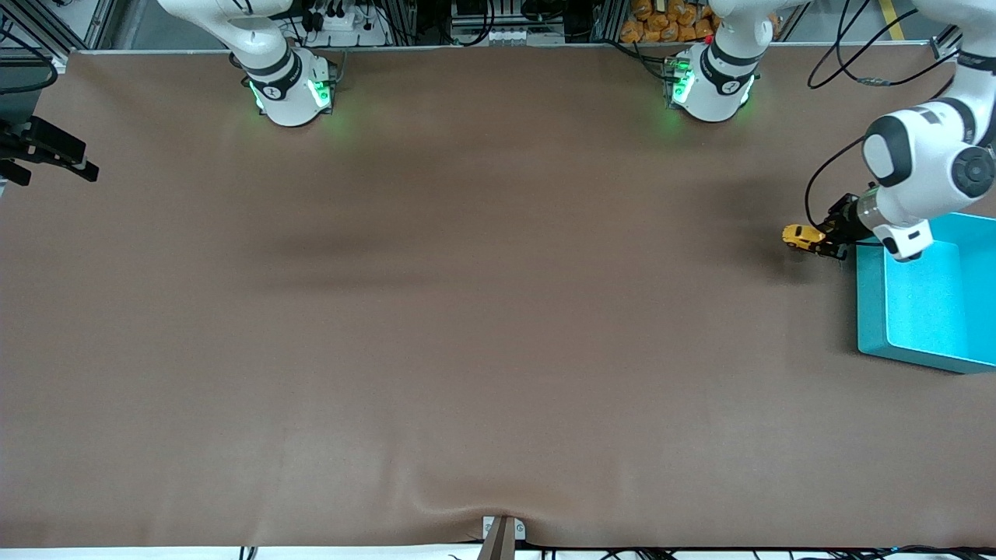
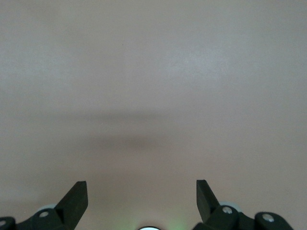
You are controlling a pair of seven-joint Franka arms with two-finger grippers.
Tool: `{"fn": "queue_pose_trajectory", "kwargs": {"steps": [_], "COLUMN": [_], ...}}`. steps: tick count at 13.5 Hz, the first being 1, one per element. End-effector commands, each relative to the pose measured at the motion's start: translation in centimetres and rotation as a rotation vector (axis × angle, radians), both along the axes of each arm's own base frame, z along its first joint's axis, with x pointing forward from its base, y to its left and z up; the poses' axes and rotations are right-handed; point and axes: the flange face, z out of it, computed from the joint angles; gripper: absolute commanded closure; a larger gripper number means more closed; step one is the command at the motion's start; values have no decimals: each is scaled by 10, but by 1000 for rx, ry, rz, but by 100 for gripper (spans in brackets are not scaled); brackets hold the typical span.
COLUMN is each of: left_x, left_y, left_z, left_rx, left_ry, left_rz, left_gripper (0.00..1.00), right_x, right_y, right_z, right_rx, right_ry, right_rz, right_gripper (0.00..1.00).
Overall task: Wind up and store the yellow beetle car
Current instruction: 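Lift the yellow car with the left gripper over the blue box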
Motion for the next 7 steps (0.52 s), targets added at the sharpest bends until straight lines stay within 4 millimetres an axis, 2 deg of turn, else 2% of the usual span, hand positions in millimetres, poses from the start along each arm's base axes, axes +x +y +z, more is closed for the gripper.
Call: {"fn": "queue_pose_trajectory", "kwargs": {"steps": [1,3,4,7], "left_x": [25,35,35,30], "left_y": [10,31,49,103], "left_z": [57,80,90,94], "left_rx": [-18,-44,-37,21], "left_ry": [-1,-14,-25,40], "left_rz": [-169,-356,-446,-751], "left_gripper": [94,94,94,96], "right_x": [-7,-7,-7,-8], "right_y": [9,12,13,13], "right_z": [8,10,9,5], "right_rx": [-12,-11,-11,-10], "right_ry": [-11,-12,-7,17], "right_rz": [24,22,23,25], "right_gripper": [0,0,0,0]}}
